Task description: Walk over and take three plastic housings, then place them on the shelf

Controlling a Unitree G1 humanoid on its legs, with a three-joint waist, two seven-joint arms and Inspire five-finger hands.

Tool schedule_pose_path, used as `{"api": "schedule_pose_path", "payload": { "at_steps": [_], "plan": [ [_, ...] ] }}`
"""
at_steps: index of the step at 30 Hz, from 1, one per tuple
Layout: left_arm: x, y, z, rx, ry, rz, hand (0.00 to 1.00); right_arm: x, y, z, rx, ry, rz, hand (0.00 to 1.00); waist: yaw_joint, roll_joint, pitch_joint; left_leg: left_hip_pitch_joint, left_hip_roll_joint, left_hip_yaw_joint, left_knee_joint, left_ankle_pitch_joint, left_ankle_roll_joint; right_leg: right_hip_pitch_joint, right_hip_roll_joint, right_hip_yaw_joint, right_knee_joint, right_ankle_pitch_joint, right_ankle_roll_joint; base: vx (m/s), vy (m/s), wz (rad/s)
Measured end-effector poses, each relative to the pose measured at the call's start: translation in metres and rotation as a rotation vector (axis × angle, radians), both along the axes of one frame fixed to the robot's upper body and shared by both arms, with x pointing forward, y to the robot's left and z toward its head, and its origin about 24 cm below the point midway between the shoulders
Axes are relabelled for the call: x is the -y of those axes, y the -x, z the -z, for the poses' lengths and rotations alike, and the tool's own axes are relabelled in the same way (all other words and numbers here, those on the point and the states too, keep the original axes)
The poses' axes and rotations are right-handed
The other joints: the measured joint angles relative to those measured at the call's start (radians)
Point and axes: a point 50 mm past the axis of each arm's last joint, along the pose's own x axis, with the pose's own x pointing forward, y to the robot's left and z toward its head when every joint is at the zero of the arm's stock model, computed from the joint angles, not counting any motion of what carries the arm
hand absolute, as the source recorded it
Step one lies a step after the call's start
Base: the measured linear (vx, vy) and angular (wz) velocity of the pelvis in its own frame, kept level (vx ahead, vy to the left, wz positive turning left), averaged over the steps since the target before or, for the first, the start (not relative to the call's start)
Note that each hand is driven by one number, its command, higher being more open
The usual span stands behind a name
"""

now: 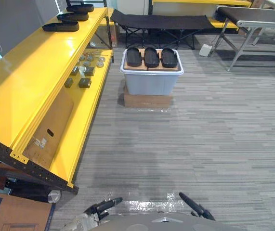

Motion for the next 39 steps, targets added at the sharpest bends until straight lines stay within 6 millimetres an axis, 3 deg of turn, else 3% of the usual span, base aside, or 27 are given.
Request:
{"api": "schedule_pose_path", "payload": {
  "at_steps": [4, 8, 26, 29, 30, 32, 34, 39],
  "plan": [
    [0.012, -0.024, -0.007, 0.083, 0.016, 0.069, 1.0, 0.003, -0.041, -0.017, 0.162, 0.043, -0.062, 1.0, 0.004, -0.005, 0.006, -0.007, -0.007, -0.002, -0.003, 0.004, 0.002, -0.011, -0.006, -0.002, 0.003, 0.002, 0.003, 0.0, 0.0, 0.0],
    [0.024, -0.03, -0.009, 0.122, 0.084, 0.084, 1.0, -0.003, -0.054, -0.022, 0.206, 0.049, -0.108, 1.0, 0.004, -0.004, 0.007, -0.007, -0.008, -0.01, -0.01, 0.008, 0.003, -0.012, -0.007, -0.01, 0.004, 0.001, 0.005, -0.01, -0.007, 0.05],
    [0.023, -0.016, -0.006, 0.161, 0.097, 0.007, 1.0, -0.006, -0.014, -0.008, 0.144, -0.037, -0.004, 1.0, -0.005, 0.001, 0.004, 0.008, -0.014, 0.015, -0.039, 0.024, 0.011, -0.04, -0.011, 0.015, 0.032, -0.004, 0.011, -0.03, 0.0, -0.05],
    [0.02, -0.016, -0.007, 0.168, 0.095, 0.01, 1.0, -0.011, -0.014, -0.008, 0.142, -0.038, -0.006, 1.0, -0.004, -0.012, 0.011, 0.003, -0.021, 0.042, -0.043, 0.011, 0.02, -0.115, -0.026, 0.044, 0.172, -0.068, 0.024, -0.02, 0.029, -0.25],
    [0.019, -0.018, -0.008, 0.174, 0.096, 0.015, 1.0, -0.014, -0.012, -0.006, 0.133, -0.039, 0.006, 1.0, -0.006, -0.028, 0.024, -0.002, -0.025, 0.04, -0.031, -0.008, 0.046, -0.166, -0.036, 0.047, 0.283, -0.097, 0.039, -0.04, 0.036, -0.05],
    [0.019, -0.024, -0.011, 0.199, 0.092, 0.019, 1.0, -0.018, -0.012, -0.006, 0.132, -0.051, 0.015, 1.0, -0.007, -0.017, 0.059, -0.005, -0.009, 0.035, 0.016, -0.033, 0.064, -0.278, -0.044, 0.043, 0.517, -0.094, 0.047, -0.03, 0.054, 0.1],
    [0.016, -0.03, -0.013, 0.218, 0.082, 0.02, 1.0, -0.021, -0.004, -0.003, 0.118, -0.062, 0.036, 1.0, -0.006, -0.018, 0.074, -0.009, 0.004, 0.029, 0.058, -0.055, 0.075, -0.324, -0.042, 0.043, 0.567, -0.123, 0.013, 0.05, 0.064, 0.16],
    [0.012, -0.031, -0.014, 0.214, 0.052, 0.01, 1.0, -0.021, 0.004, -0.003, 0.128, -0.049, 0.067, 1.0, -0.007, -0.023, 0.081, -0.019, 0.054, 0.021, 0.151, -0.131, 0.015, -0.379, -0.021, -0.01, 0.376, -0.118, 0.011, 0.2, 0.018, 0.03]
  ]
}}
